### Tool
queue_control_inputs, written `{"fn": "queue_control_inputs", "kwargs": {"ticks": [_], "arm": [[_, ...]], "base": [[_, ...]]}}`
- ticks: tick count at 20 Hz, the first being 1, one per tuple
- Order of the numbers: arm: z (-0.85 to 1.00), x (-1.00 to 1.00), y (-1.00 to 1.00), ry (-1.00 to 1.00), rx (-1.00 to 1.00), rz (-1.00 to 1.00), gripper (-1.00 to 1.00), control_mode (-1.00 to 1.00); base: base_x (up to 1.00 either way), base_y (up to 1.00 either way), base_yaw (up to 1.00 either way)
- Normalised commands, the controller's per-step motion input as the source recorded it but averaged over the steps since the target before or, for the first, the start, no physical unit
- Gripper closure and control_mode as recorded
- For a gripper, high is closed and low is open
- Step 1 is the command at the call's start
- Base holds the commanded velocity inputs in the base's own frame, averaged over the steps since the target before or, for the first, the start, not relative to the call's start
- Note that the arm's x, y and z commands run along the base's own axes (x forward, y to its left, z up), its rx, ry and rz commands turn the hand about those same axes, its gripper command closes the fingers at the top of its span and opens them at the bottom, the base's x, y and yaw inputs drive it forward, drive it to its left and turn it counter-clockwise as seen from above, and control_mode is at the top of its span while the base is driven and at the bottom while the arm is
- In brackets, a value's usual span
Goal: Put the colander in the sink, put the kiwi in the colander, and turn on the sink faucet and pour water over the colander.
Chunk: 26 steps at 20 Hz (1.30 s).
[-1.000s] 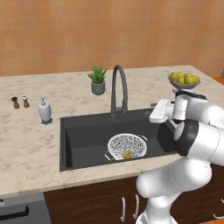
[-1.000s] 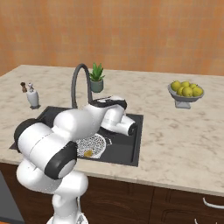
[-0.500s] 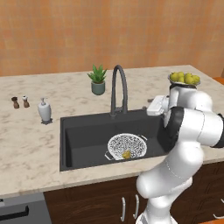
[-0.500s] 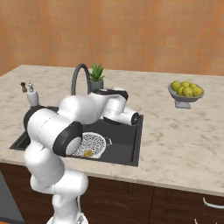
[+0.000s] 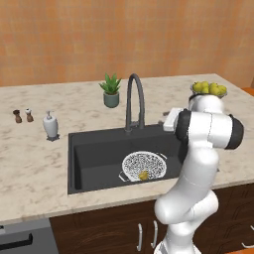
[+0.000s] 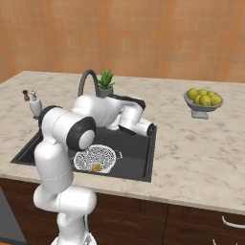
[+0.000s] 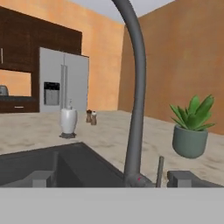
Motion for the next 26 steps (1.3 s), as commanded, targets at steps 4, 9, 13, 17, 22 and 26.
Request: {"fn": "queue_control_inputs", "kwargs": {"ticks": [4,9,13,17,22,26], "arm": [[-0.02,0.22,0.07,-0.15,0.04,0.11,-1.0,-1.0],[-0.08,0.26,0.02,-0.08,0.0,0.13,-1.0,-1.0],[-0.13,0.42,0.19,0.01,0.0,0.11,-1.0,-1.0],[-0.24,0.33,0.46,0.03,0.0,0.03,-1.0,-1.0],[-0.26,0.37,0.4,0.02,0.0,0.02,-1.0,-1.0],[-0.02,0.3,0.29,0.01,0.0,0.0,-1.0,-1.0]], "base": [[0.0,0.0,0.0],[0.0,0.0,0.0],[0.0,0.0,0.0],[0.0,0.0,0.0],[0.0,0.0,0.0],[0.0,0.0,0.0]]}}
